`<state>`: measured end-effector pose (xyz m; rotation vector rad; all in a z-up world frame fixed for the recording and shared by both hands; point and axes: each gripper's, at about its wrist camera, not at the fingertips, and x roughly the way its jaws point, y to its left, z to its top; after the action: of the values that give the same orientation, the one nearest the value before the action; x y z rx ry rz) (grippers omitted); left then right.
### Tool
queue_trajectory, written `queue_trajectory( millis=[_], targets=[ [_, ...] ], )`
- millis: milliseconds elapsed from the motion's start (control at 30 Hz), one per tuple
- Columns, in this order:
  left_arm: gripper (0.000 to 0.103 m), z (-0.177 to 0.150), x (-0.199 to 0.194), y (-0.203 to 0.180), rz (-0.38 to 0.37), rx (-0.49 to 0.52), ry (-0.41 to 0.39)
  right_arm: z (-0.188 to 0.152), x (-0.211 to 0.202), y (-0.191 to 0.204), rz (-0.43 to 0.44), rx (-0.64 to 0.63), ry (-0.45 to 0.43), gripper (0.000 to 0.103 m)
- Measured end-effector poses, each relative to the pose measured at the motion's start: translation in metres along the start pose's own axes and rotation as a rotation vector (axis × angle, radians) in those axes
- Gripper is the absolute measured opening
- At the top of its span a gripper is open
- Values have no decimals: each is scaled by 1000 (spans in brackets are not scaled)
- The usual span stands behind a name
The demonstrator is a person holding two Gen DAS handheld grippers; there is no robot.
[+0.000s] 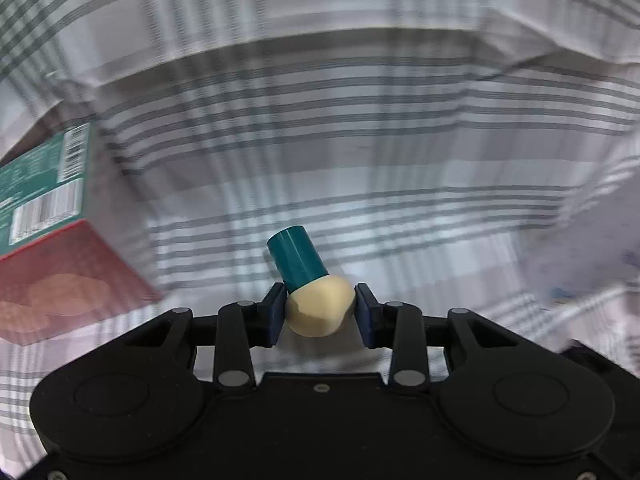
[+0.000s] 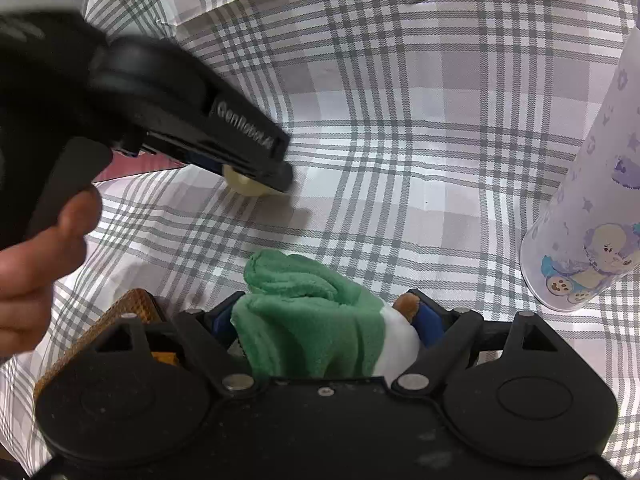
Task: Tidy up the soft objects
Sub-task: 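Grasp the cream ball-topped teal stick with the left tool while the right tool holds the plush, then lift the teal stick with the left tool while the right tool holds the plush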
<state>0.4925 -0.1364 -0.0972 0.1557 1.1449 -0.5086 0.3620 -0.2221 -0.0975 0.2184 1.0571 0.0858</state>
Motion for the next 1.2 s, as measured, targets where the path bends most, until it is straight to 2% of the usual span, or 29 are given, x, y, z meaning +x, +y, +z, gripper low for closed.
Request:
queue_trajectory(
  millis=[133,200,300,333,467,533,600,667,700,800,933,1067,1133,1200],
  targets=[
    [38,-10,-11,-27,-1,87,-11,0,-1,0,0,-3,0,86],
    [38,-15,-11,-43,4,74,1,0,0,0,1,0,0,86],
    [38,-21,-10,-33,34,-55,20,0,2,-1,8,2,0,86],
    [38,-25,-11,-26,36,-128,37,0,1,-2,9,3,-1,86],
    [39,-42,-17,10,-55,-461,127,0,0,-2,6,0,0,86],
    [47,-48,-18,16,-58,-513,129,0,1,-2,4,-4,1,86],
    [69,-50,-24,10,42,-452,78,0,2,-1,3,-6,2,86],
    [73,-51,-33,7,125,-384,20,0,2,-1,3,-7,2,86],
    [74,-51,-35,6,134,-345,4,0,2,-1,3,-8,2,86],
    [77,-52,-42,1,121,-182,-27,0,2,-1,3,-8,2,86],
    [77,-55,-44,-2,160,-6,-68,0,3,0,8,-7,2,86],
    [78,-59,-49,0,117,160,-94,0,3,-2,9,-11,4,88],
    [84,-63,-52,-6,99,260,-98,1,4,-1,11,-12,5,88],
    [85,-67,-53,-11,85,342,-93,0,4,-1,14,-10,5,88]
  ],
)
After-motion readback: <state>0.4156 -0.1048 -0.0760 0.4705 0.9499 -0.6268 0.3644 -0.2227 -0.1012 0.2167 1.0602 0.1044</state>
